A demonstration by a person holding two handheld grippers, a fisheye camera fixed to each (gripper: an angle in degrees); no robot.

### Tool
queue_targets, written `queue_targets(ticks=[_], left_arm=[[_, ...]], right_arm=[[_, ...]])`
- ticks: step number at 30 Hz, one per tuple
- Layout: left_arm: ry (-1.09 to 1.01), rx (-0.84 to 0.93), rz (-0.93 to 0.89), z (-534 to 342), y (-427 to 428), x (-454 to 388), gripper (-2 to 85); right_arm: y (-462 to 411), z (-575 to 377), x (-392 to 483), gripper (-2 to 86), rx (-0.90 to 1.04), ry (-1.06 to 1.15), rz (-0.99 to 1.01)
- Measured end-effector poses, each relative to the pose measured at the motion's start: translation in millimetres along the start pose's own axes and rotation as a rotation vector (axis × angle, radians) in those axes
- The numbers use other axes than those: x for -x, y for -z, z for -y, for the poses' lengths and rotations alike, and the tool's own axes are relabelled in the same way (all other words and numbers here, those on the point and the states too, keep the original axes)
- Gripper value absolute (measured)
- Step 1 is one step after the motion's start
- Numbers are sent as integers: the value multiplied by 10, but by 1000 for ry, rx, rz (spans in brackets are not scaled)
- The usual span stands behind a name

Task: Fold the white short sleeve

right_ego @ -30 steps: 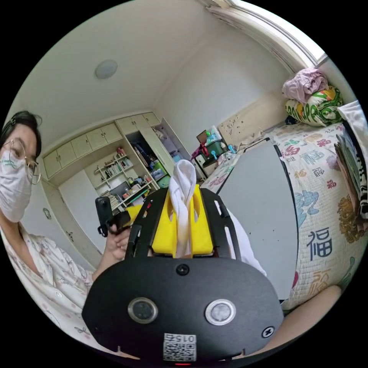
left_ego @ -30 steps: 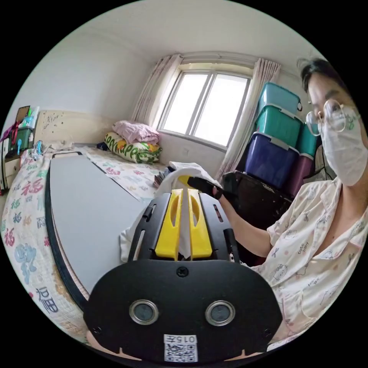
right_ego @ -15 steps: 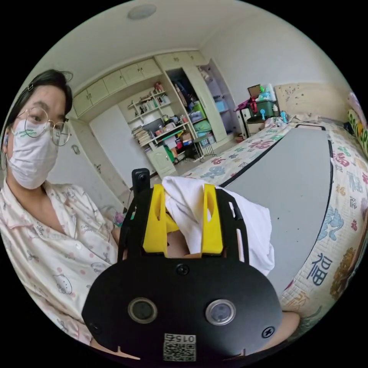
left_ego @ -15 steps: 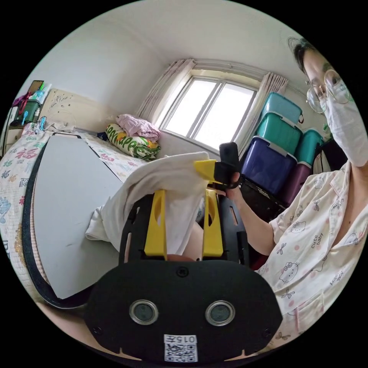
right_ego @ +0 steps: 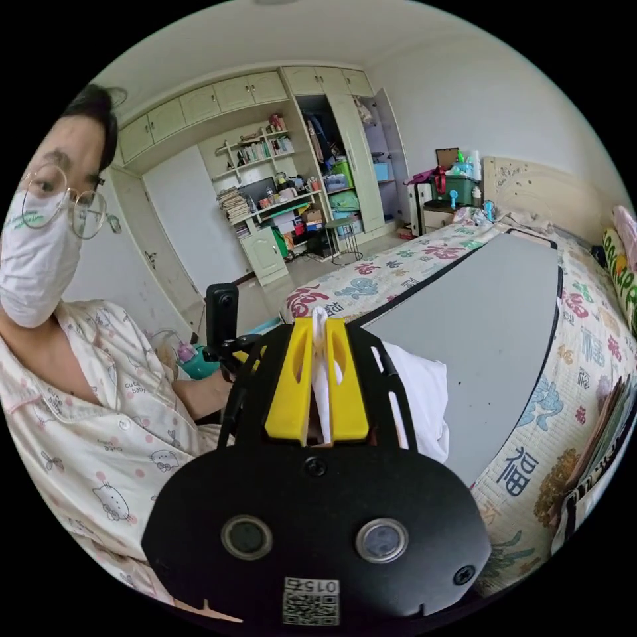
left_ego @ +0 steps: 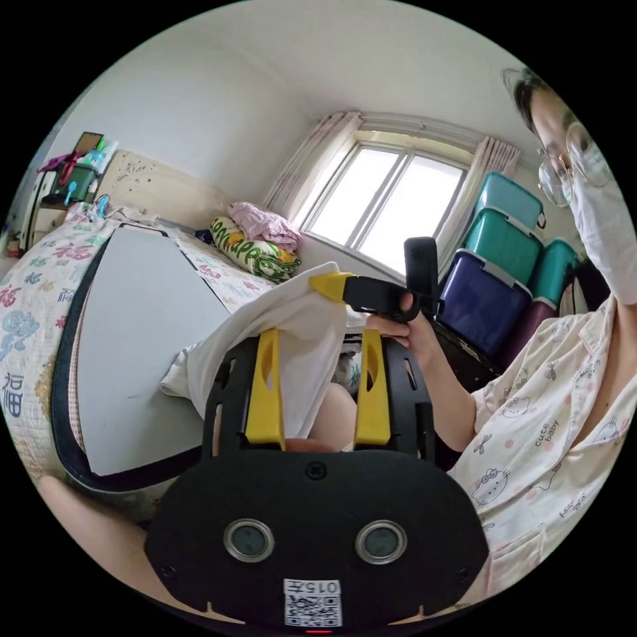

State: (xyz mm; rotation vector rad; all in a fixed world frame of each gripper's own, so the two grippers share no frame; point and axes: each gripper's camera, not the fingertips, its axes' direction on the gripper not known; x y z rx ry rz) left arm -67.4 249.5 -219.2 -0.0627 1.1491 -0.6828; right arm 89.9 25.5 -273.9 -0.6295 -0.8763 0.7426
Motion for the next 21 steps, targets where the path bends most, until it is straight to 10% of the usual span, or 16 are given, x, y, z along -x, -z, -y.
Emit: queue_targets(ticks=[8,21], left_arm=[[36,-51,79,-299,287,-234,174],[162,-65,51,-830,816,-185,111]], right_arm=[[-5,20,-131,24,-118,-196,328],[-248,527,752,13,44,4,153]])
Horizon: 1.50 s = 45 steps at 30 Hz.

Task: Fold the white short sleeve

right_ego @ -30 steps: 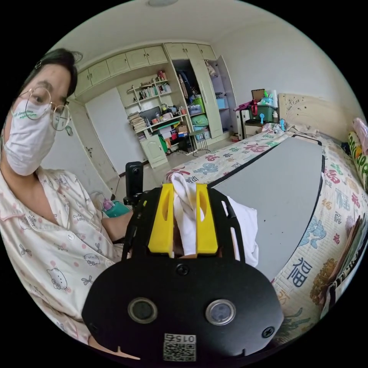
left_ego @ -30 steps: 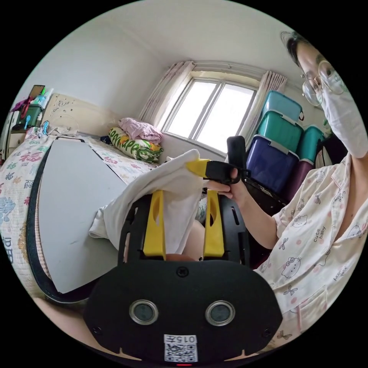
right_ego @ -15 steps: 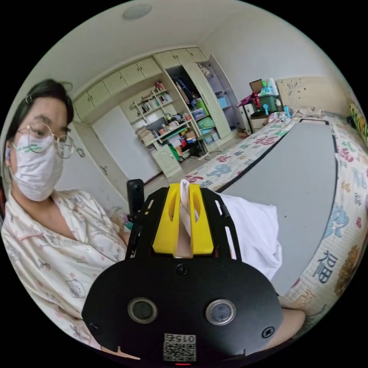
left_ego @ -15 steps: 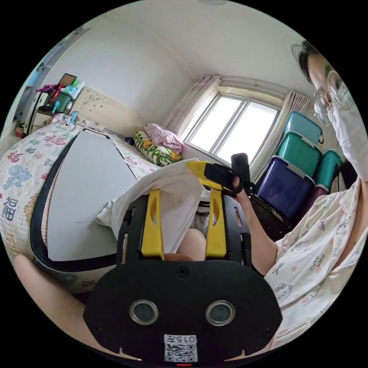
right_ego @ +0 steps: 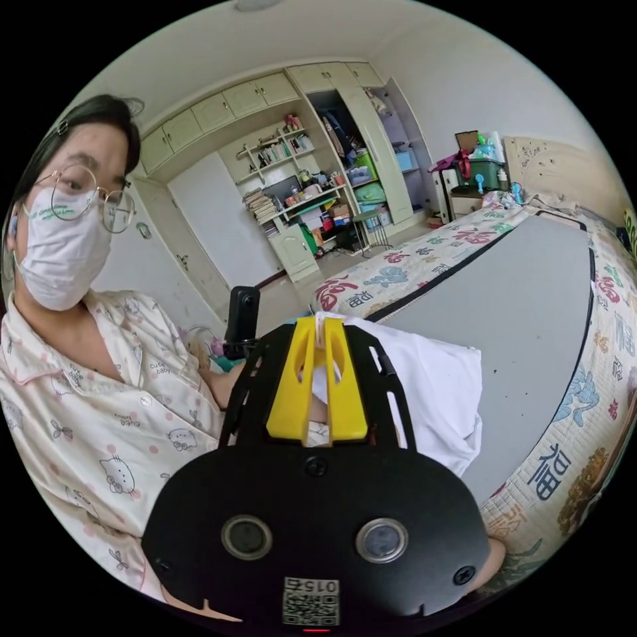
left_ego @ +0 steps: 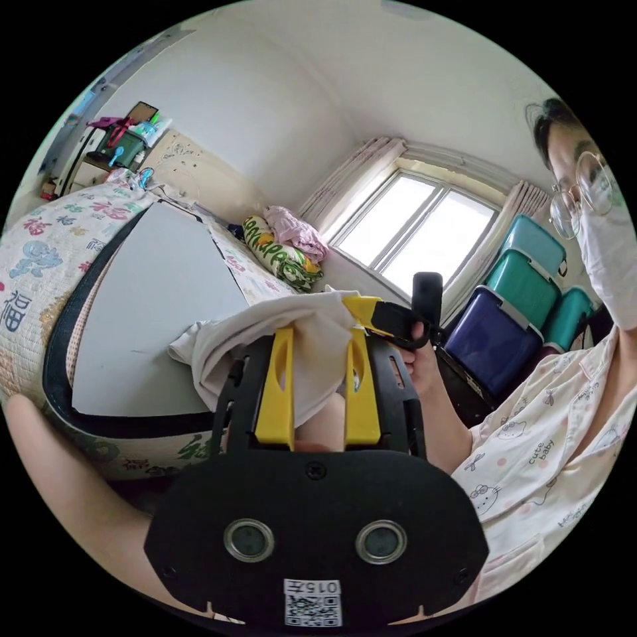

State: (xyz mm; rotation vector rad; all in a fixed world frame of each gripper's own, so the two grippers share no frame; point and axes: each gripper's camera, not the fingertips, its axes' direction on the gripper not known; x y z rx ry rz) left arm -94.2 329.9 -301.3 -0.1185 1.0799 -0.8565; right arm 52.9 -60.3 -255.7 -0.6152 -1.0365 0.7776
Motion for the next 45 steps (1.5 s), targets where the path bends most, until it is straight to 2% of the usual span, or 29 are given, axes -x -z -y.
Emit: queue_targets(ticks=[3,6,9,12,16,21,25,29,33,36,38,42,45], left_arm=[[19,18,-16,-110,161,19,85],[48,28,10,-191,508,62,28],[4,-14,186,-162,1039,47,13],[-45,-111,284,52,1648,-33,6],[-98,-345,407,328,2658,-344,2],[-211,-505,501,429,3479,-831,1],[-301,-556,405,493,3807,-1119,0],[-393,-560,490,575,3713,-1380,0],[-318,-485,459,748,3385,-1046,1],[-258,-359,524,989,2846,-539,1],[-192,-218,568,1275,2251,53,2],[39,-33,476,1772,1417,1210,4],[20,125,619,2065,612,1704,6]], right_arm=[[-5,139,46,5,-15,-36,-85],[289,257,46,3,-129,-84,-152],[782,368,39,2,-261,-130,-279],[1331,468,76,2,-404,-168,-374],[2032,503,257,2,-599,-203,-519],[2581,468,411,1,-754,-196,-493],[2864,511,481,0,-844,-150,-417],[2987,683,428,0,-871,-134,-456],[2957,818,31,1,-862,-193,-492],[2784,1039,-647,1,-773,-265,-561],[2524,1261,-1458,2,-662,-379,-618],[2114,1536,-2674,2,-488,-516,-686],[1739,1723,-3428,3,-348,-565,-732]])
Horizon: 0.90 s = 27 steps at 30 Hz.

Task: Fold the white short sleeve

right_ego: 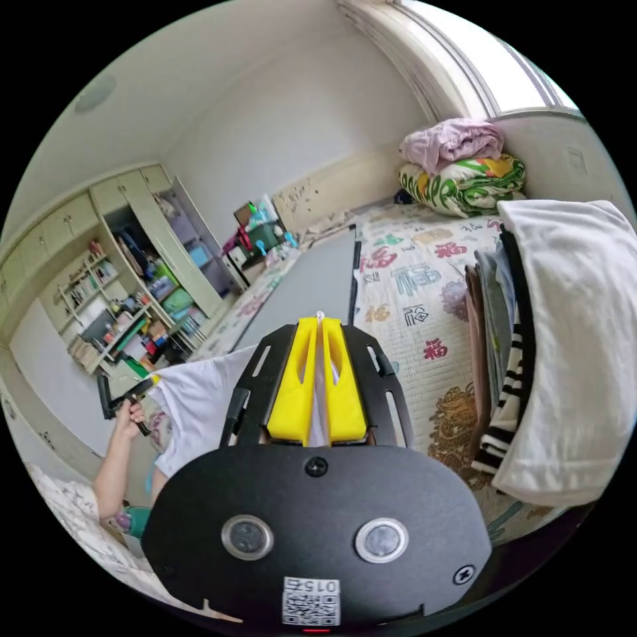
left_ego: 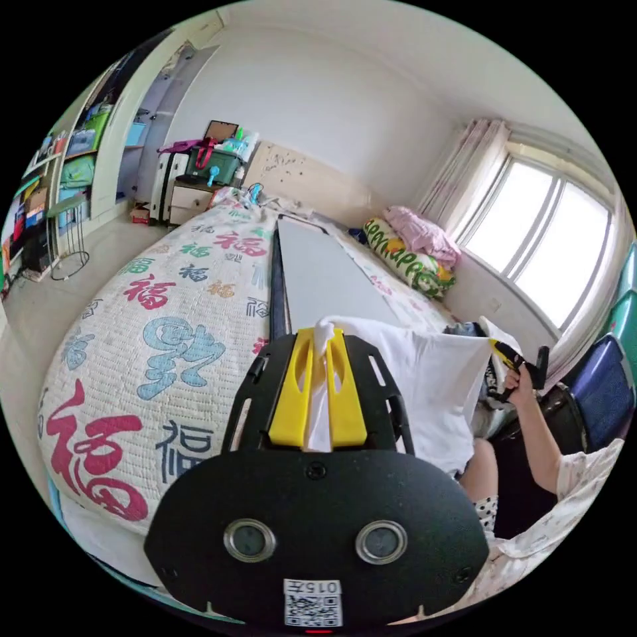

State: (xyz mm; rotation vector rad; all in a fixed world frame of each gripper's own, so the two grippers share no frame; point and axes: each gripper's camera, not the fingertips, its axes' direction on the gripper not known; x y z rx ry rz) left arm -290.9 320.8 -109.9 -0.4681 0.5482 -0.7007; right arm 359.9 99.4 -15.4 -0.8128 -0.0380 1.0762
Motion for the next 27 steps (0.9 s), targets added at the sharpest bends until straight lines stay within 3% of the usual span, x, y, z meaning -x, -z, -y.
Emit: queue_targets(ticks=[8,13,18,23,27], left_arm=[[67,144,90,623,-1473,83,33],[44,-74,71,790,-1257,-154,63],[-251,-64,-154,759,-993,-840,101],[-615,180,-299,311,-1181,-1898,106],[-734,334,-386,80,-1556,-2423,113]], right_arm=[[-1241,239,-557,16,146,8,-140],[-847,34,-912,53,43,21,-18],[45,-702,-740,55,26,344,55],[690,-1875,-142,86,281,765,213],[689,-2497,86,66,467,927,305]])
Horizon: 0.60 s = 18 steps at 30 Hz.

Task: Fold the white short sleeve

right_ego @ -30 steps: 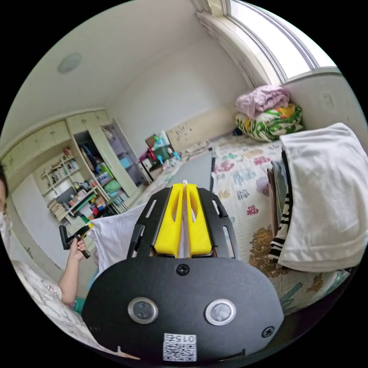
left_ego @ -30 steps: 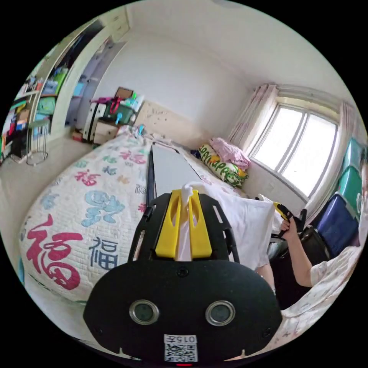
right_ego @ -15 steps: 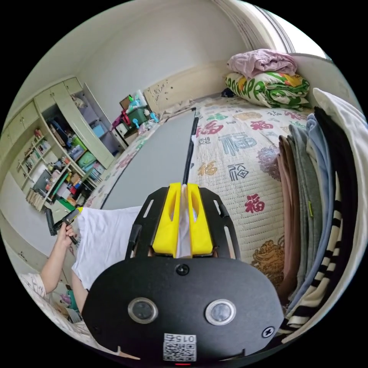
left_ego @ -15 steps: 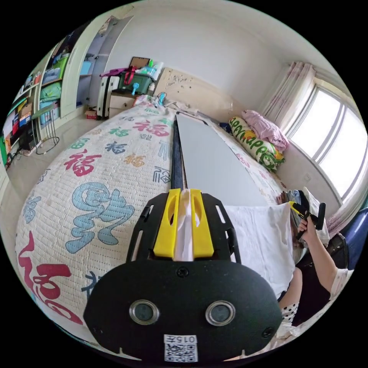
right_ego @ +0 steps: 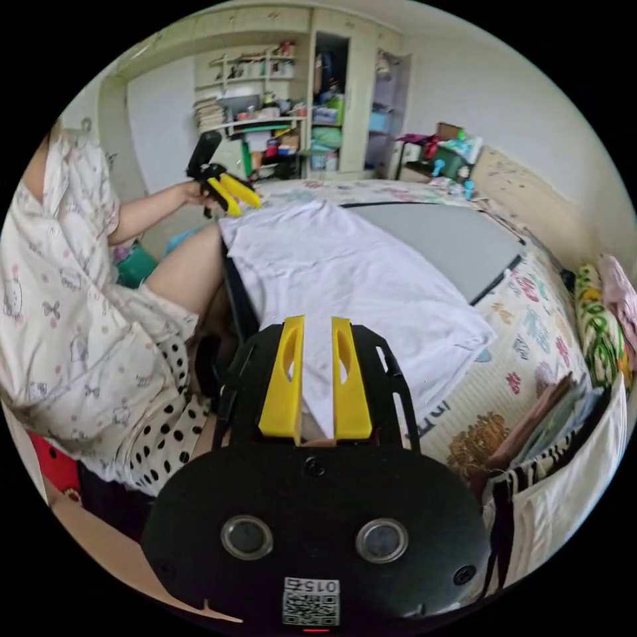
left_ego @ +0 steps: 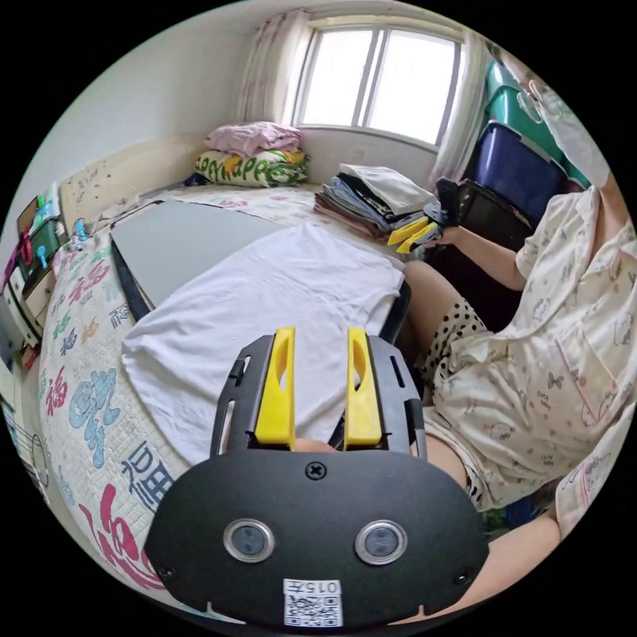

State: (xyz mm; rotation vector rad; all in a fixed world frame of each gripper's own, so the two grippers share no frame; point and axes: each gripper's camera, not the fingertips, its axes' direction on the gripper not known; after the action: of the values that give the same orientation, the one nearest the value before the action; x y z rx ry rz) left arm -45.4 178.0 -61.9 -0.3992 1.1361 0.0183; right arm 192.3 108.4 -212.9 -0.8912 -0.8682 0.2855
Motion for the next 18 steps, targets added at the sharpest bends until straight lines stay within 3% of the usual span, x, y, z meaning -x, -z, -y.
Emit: queue_targets(ticks=[5,8,18], left_arm=[[-61,236,32,370,-732,-182,89],[-107,295,74,520,-966,-305,92],[-137,313,102,732,-1284,-243,85]], right_arm=[[-480,-170,193,89,206,-9,153],[-461,-258,320,95,213,-1,104],[-442,-414,492,59,227,-29,-12]])
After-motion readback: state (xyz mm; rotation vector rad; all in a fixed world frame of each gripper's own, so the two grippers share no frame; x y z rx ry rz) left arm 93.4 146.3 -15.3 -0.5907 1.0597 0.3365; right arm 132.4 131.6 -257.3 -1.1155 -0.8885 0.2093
